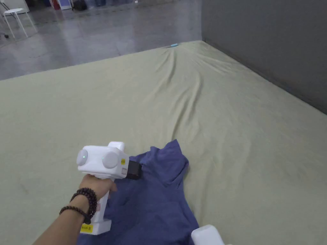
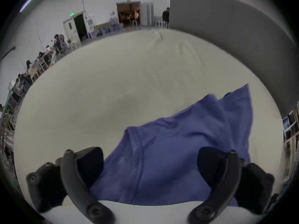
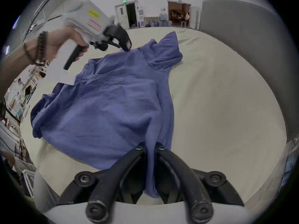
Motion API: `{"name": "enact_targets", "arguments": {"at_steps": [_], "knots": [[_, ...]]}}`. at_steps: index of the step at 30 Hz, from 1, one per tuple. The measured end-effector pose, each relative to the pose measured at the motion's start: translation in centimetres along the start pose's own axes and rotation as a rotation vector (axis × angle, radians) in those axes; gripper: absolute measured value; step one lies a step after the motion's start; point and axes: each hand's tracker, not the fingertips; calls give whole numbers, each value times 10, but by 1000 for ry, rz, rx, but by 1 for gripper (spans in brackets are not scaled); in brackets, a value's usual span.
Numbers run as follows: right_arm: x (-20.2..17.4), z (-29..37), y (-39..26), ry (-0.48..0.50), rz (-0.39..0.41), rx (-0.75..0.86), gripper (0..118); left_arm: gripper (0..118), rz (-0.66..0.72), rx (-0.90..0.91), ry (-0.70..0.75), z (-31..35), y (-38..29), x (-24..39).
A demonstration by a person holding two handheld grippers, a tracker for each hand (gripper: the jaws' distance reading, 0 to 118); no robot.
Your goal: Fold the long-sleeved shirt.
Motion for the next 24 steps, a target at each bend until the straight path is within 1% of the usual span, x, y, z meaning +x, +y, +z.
{"name": "enact_targets", "arguments": {"at_steps": [1, 2, 3, 4, 5, 6, 8, 9, 10, 12, 14, 17, 18, 19, 20, 21, 23, 24], "knots": [[0, 0, 0, 1, -3, 0, 4, 109, 7, 64, -2, 7, -2, 1], [0, 0, -1, 2, -2, 1, 4, 98, 38, 70, -75, 15, -8, 4], [-1, 0, -2, 1, 2, 3, 4, 92, 51, 105, -155, 27, -8, 4], [-1, -1, -1, 0, 4, 3, 4, 81, 58, 109, -206, 34, -10, 5], [-1, 1, 1, 2, 5, 1, 4, 44, 49, 120, -173, 53, -14, 7], [2, 6, 3, 9, 1, 2, 4, 0, 14, 156, -131, 64, -15, 4], [8, 18, 11, 40, -13, 17, 4, 0, 26, 200, -136, 88, -17, -6], [13, 31, 21, 48, -38, 75, 4, 0, 63, 245, -133, 108, -15, -24], [16, 39, 28, 46, -42, 97, 4, 0, 56, 320, -102, 123, -12, -33], [22, 66, 58, 53, -47, 185, 4, 0, 131, 402, -121, 168, -13, -60], [25, 88, 89, 52, -23, 269, 4, 0, 179, 449, -146, 213, -15, -87], [24, 121, 149, 80, 4, 383, 4, 0, 210, 582, -130, 294, -18, -118], [22, 132, 167, 80, 28, 413, 4, 0, 233, 608, -127, 317, -19, -126], [20, 143, 185, 98, 46, 452, 4, 0, 251, 646, -123, 339, -19, -134], [19, 157, 208, 136, 50, 485, 4, 0, 261, 683, -124, 365, -18, -141], [13, 173, 234, 132, 65, 515, 4, 0, 264, 721, -111, 390, -15, -148], [4, 203, 281, 171, 101, 592, 4, 0, 248, 787, -74, 435, -6, -154], [1, 216, 305, 165, 109, 619, 4, 0, 237, 816, -52, 454, 0, -157]]}}
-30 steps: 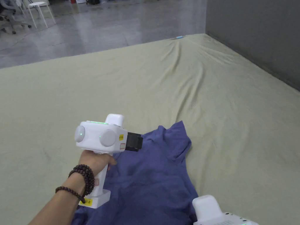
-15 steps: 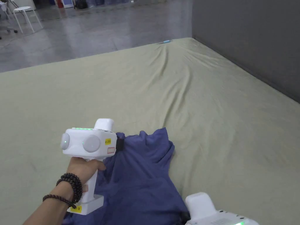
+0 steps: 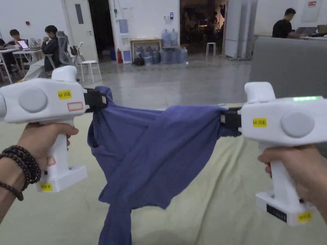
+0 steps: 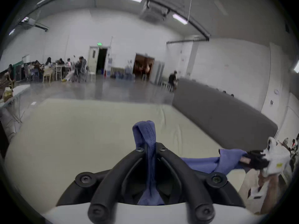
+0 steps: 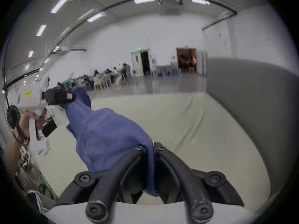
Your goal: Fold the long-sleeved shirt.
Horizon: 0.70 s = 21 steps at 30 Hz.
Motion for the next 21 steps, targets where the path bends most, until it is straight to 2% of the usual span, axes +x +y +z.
{"name": "enact_targets", "arguments": {"at_steps": [2, 6, 10, 16, 19, 21], "knots": [[-6, -9, 57, 9, 26, 54, 4, 0, -39, 53, 26, 7, 35, 4], [-10, -35, 154, 44, -24, 94, 4, 0, -28, 117, 107, 4, 91, 7], [-8, -53, 203, 14, -24, 88, 4, 0, -31, 139, 135, -7, 123, 13], [8, -67, 206, -4, -45, 98, 4, 0, -23, 160, 136, -32, 133, 20], [21, -85, 173, -22, -48, 84, 4, 0, -46, 135, 126, -51, 107, 21], [32, -105, 140, -20, -80, 38, 4, 0, -52, 86, 128, -68, 77, 18]]}}
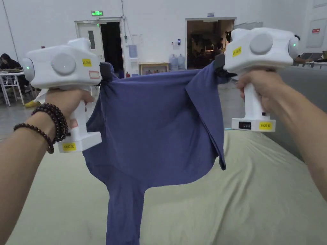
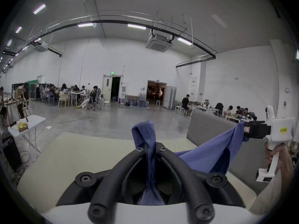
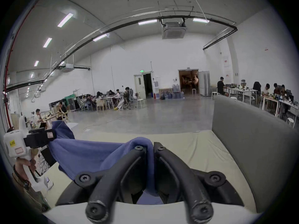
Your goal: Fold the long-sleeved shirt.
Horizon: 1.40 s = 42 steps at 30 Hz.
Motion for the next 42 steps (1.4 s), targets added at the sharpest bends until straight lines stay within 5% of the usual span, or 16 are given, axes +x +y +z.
{"name": "enact_targets", "arguments": {"at_steps": [9, 14, 19, 23, 32, 36, 37, 38, 40, 42], "knots": [[57, -70, -222, 4, -143, -284, 4, 0, 51, -317, 36, -54, -214, -14], [72, -57, -263, 63, -191, -279, 4, 0, 97, -339, 23, -37, -251, -29], [38, 23, -282, 97, -58, -245, 4, 0, 61, -282, 27, 41, -266, -22], [8, 89, -343, 46, 52, -328, 4, 0, 29, -418, 34, 115, -313, -11], [-20, 161, -484, -4, 156, -730, 4, 0, 117, -737, 0, 209, -456, -17], [-12, 156, -478, -38, 79, -698, 4, 1, 163, -662, -7, 213, -452, -20], [-11, 159, -469, -41, 62, -658, 12, 9, 163, -652, -10, 214, -443, -21], [-10, 166, -458, -49, 42, -625, 32, 28, 155, -641, -6, 216, -431, -22], [-7, 191, -434, -76, 37, -555, 101, 107, 144, -581, -6, 229, -406, -23], [-7, 221, -414, -51, 14, -458, 110, 117, 149, -435, -31, 249, -380, -25]]}}
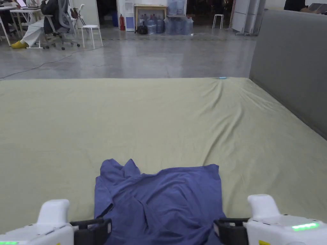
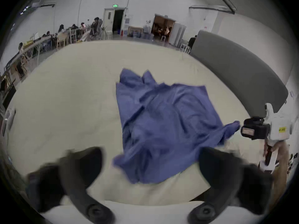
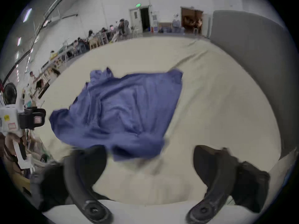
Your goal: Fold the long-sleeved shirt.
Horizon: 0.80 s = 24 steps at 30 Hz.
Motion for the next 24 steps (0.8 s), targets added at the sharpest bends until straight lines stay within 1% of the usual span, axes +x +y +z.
{"name": "enact_targets", "arguments": {"at_steps": [2, 3, 4, 5, 6, 7, 8, 9, 10, 14, 17, 18, 19, 20, 21, 24], "knots": [[1, 19, -2, -26, -52, 35, 110, 117, 13, 12, 30, 19, 7, 2], [0, 24, -4, -43, -77, 45, 110, 117, 12, 9, 87, 24, 9, 3], [0, 27, -7, -46, -84, 49, 110, 117, -7, 25, 109, 28, 9, 3], [-1, 25, -10, -48, -71, 42, 108, 115, -32, 42, 122, 28, 8, 4], [-2, 20, -12, -60, -69, 32, 99, 107, -38, 49, 137, 24, 5, 3], [-3, 17, -15, -91, -66, 14, 64, 61, -23, 37, 150, 22, 2, 2], [-4, 13, -15, -78, -64, 8, 20, 12, -6, 15, 123, 18, 2, -1], [-3, 9, -17, -57, -60, -20, 0, 0, 26, -17, 89, 15, 2, -3], [-4, 7, -17, -43, -63, -30, 0, 0, 40, -26, 81, 12, 2, -4], [-5, -4, -14, -43, -67, -35, 0, 0, 15, -1, 108, -10, 21, -2], [-6, -11, -10, -33, -72, -41, 0, 0, 51, -13, 136, -56, 51, -11], [-6, -14, -8, -24, -72, -44, 0, 21, 58, -95, 145, -81, 62, -16], [-6, -16, -8, -19, -71, -47, 0, 78, 72, -103, 178, -97, 68, -18], [-7, -19, -7, -18, -69, -49, 0, 107, 64, -94, 184, -119, 77, -21], [-6, -22, -7, -18, -69, -53, 0, 115, 63, -105, 209, -141, 85, -25], [-3, -26, -8, -14, -76, -69, 0, 115, 61, -191, 315, -205, 102, -38]]}}
